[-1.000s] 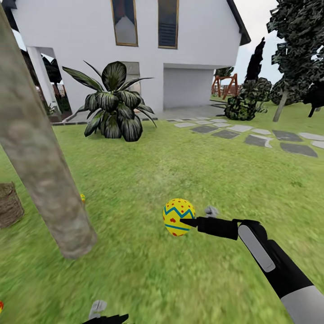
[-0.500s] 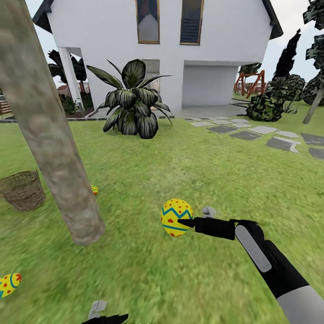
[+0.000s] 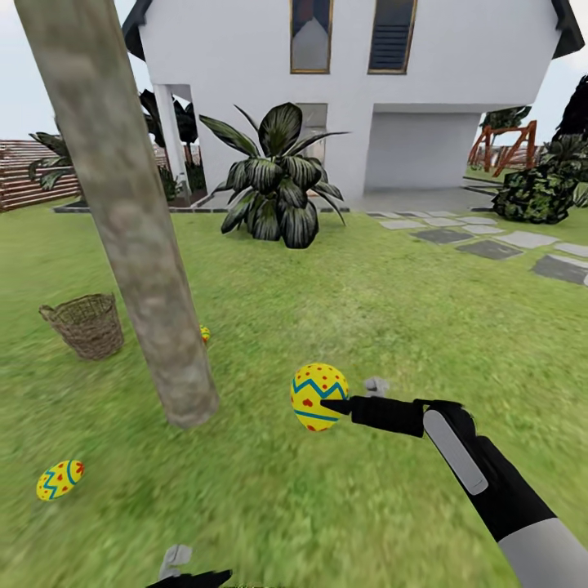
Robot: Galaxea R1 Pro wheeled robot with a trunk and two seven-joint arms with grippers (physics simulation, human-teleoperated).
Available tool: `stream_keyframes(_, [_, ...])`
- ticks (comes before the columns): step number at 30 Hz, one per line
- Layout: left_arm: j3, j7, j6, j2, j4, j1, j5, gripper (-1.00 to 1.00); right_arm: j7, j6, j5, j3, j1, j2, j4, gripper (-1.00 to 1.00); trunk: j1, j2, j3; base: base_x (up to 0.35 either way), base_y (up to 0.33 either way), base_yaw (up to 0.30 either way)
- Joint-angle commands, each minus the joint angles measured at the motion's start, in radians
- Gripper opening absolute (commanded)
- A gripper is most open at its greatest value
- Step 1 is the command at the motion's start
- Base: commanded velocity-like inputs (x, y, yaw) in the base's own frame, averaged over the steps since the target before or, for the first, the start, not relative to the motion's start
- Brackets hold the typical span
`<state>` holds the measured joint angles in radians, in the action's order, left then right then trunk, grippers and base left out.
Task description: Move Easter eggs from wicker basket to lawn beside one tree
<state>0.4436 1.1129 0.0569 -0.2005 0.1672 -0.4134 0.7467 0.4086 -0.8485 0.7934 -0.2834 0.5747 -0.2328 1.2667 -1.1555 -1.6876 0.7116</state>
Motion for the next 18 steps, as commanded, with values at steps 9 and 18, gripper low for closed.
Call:
stream_keyframes(9, [0.008,0.002,0.006,-0.001,0.000,-0.001,0.010,1.00,0.006,-0.002,0.000,0.001,0.001,-0.002,0.001,-1.00,0.000,0.000,0.008,0.000,0.000,0.262])
stream_keyframes(18, [0.009,0.002,0.006,-0.001,0.000,-0.001,0.010,1.00,0.006,-0.002,0.000,0.000,0.001,-0.001,0.002,-1.00,0.000,0.000,0.016,0.000,0.000,0.262])
